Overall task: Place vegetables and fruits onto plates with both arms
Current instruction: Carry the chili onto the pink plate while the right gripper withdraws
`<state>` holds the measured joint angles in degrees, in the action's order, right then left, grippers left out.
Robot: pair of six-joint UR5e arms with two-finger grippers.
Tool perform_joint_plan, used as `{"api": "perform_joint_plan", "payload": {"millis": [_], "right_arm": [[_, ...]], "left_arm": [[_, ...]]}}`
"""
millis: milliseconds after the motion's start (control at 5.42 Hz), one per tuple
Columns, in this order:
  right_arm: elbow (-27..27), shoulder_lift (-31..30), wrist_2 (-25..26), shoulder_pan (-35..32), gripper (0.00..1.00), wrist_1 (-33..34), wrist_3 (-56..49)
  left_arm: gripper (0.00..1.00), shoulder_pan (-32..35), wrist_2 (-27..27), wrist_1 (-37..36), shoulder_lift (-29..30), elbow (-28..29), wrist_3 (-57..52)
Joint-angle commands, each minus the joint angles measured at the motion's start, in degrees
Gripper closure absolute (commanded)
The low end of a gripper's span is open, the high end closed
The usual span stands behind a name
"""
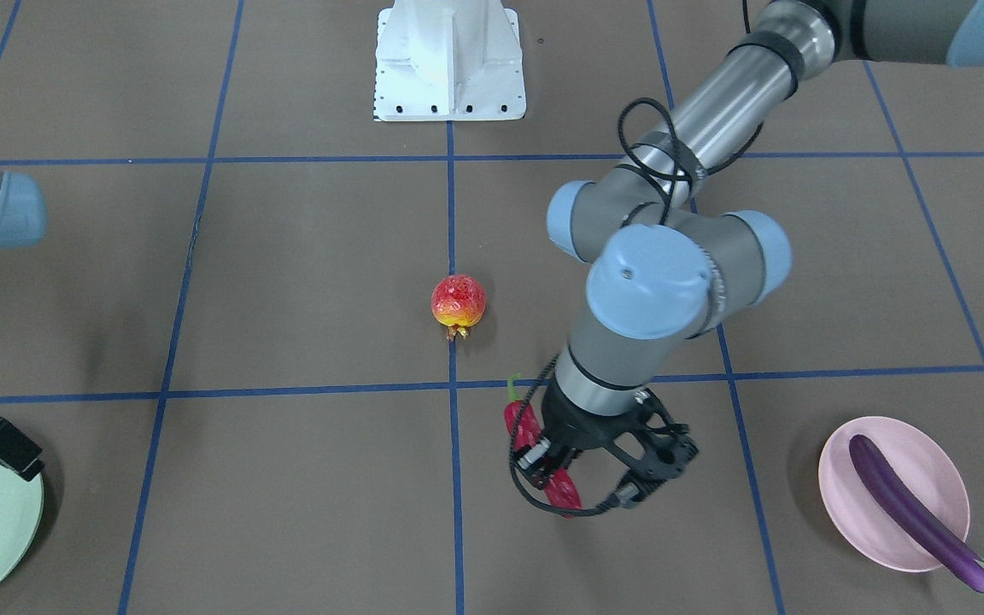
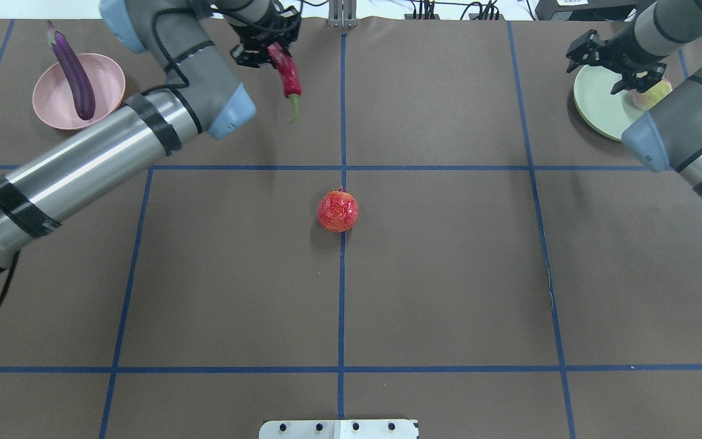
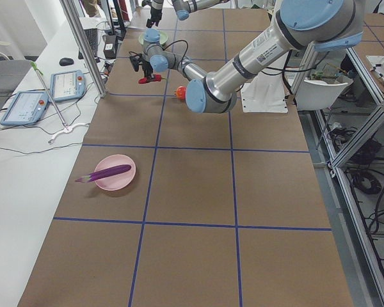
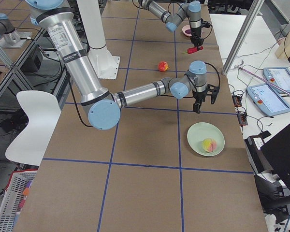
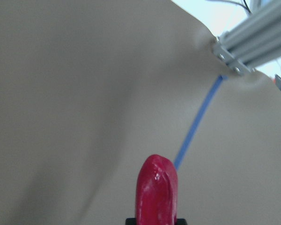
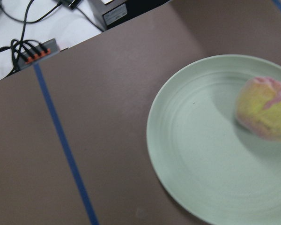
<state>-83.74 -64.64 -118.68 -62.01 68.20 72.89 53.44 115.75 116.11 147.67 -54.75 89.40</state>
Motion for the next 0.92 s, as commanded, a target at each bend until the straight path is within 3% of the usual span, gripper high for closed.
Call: {"api": "perform_joint_plan", "payload": {"millis": [0,738], "right_arm": [[-9.2,-0.13,-0.41,7.66,0.0,-0.09,15.54],[-12.24,-0.57,4.33,13.67,0.0,0.09,22.56]], "left_arm": [[1.0,7.87,0.97,-0.35,-4.56,7.08,-7.37],[1.0,12.13,-2.18,1.66,-8.1,16.06,-12.92]]}}
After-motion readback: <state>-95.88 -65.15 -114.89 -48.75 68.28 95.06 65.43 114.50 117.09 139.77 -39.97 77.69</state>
